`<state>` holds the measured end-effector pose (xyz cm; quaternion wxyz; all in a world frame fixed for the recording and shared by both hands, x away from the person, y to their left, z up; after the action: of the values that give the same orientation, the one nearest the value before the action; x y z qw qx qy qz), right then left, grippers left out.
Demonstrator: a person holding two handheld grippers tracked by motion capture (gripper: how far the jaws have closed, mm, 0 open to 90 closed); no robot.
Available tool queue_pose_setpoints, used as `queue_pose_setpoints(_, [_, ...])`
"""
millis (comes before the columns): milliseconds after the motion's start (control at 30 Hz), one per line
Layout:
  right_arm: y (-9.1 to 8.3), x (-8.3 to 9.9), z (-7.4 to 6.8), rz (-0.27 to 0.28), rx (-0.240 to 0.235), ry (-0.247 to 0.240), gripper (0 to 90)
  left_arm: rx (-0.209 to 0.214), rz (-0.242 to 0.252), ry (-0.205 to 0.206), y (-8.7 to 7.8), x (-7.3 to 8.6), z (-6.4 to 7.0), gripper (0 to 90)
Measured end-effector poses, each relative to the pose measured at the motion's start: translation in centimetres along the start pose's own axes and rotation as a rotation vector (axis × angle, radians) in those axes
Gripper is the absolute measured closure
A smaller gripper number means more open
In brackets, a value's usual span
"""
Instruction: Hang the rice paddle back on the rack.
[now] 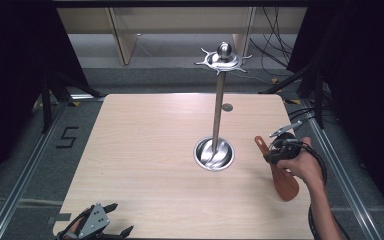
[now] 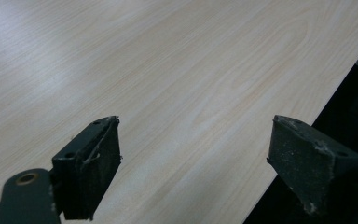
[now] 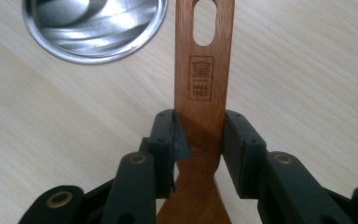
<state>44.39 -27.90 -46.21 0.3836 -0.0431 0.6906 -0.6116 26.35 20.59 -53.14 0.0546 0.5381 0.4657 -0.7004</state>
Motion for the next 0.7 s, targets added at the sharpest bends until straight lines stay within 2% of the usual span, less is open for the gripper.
queue_pose_setpoints(33, [-0.3, 0.0, 0.0, 0.014, 0.002, -0.003, 66.9, -0.021, -0.02, 0.025, 0.0, 0.1, -0.3, 16.1])
queue_pose_setpoints(100, [-0.9, 0.1, 0.1, 0.039, 0.002, -0.003, 66.9, -0.021, -0.022, 0.025, 0.0, 0.1, -0.3, 16.1])
queue_pose_setpoints(167, [-1.5, 0.2, 0.0, 0.066, -0.009, -0.01, 66.9, -0.019, -0.012, 0.014, 0.1, 0.1, -0.2, 16.1])
queue_pose_setpoints(200, [-1.8, 0.2, 0.0, 0.08, -0.034, -0.009, 66.9, -0.004, 0.002, -0.006, 0.1, 0.0, 0.0, 16.1])
queue_pose_setpoints(233, [-1.8, 0.1, 0.2, 0.12, -0.031, -0.026, 66.9, -0.004, 0.004, -0.006, 0.1, 0.0, 0.0, 16.1])
queue_pose_setpoints(267, [-2.3, 0.1, 0.2, 0.119, -0.038, -0.041, 66.9, -0.003, 0.004, -0.006, 0.1, 0.0, 0.1, 16.1])
queue_pose_setpoints(333, [-3.0, 0.1, 0.0, 0.141, -0.043, -0.03, 66.9, -0.002, 0.004, -0.004, 0.1, 0.0, 0.1, 16.1])
queue_pose_setpoints(367, [-3.1, 0.0, 0.1, 0.161, -0.034, -0.042, 66.9, -0.002, 0.004, -0.004, 0.1, 0.0, 0.1, 16.1])
queue_pose_setpoints(467, [-3.9, -0.1, -0.2, 0.211, -0.023, -0.029, 66.9, -0.002, 0.004, -0.006, 0.1, 0.0, 0.1, 16.1])
queue_pose_setpoints(500, [-4.2, -0.2, -0.2, 0.235, -0.005, -0.03, 66.9, -0.002, 0.004, -0.005, 0.1, 0.0, 0.1, 16.1])
queue_pose_setpoints(533, [-4.5, -0.2, -0.4, 0.242, -0.012, -0.014, 66.9, -0.005, 0.002, -0.004, 0.1, 0.0, 0.1, 16.1])
queue_pose_setpoints(567, [-4.6, -0.4, -0.4, 0.277, 0.002, -0.027, 66.9, -0.005, 0.001, -0.004, 0.0, 0.0, 0.0, 16.1])
queue_pose_setpoints(600, [-4.9, -0.4, -0.6, 0.291, -0.006, -0.022, 66.9, -0.015, -0.008, 0.008, 0.0, 0.0, -0.1, 16.1])
queue_pose_setpoints(633, [-5.1, -0.5, -0.8, 0.289, -0.018, 0.001, 66.9, -0.002, -0.021, 0.009, -0.1, 0.0, -0.1, 16.1])
queue_pose_setpoints(667, [-5.2, -0.5, -0.7, 0.295, -0.008, -0.03, 67.0, 0.005, -0.008, 0.001, -0.1, 0.0, 0.1, 16.1])
queue_pose_setpoints(700, [-5.4, -0.5, -0.9, 0.298, -0.013, -0.008, 67.0, -0.006, -0.026, 0.028, -0.2, 0.1, -0.1, 16.1])
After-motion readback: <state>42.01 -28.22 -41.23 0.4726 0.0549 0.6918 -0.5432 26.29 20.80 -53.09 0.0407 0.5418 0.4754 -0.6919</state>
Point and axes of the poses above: each handheld gripper's, and its own axes: y roughly forward along the jaws, x roughly out of its underside, z roughly to its right, the point moved 6 cm from there along y, roughly forward along the jaws, and after that the axes turned 2 degrees about -y, right-handed, at the moved point
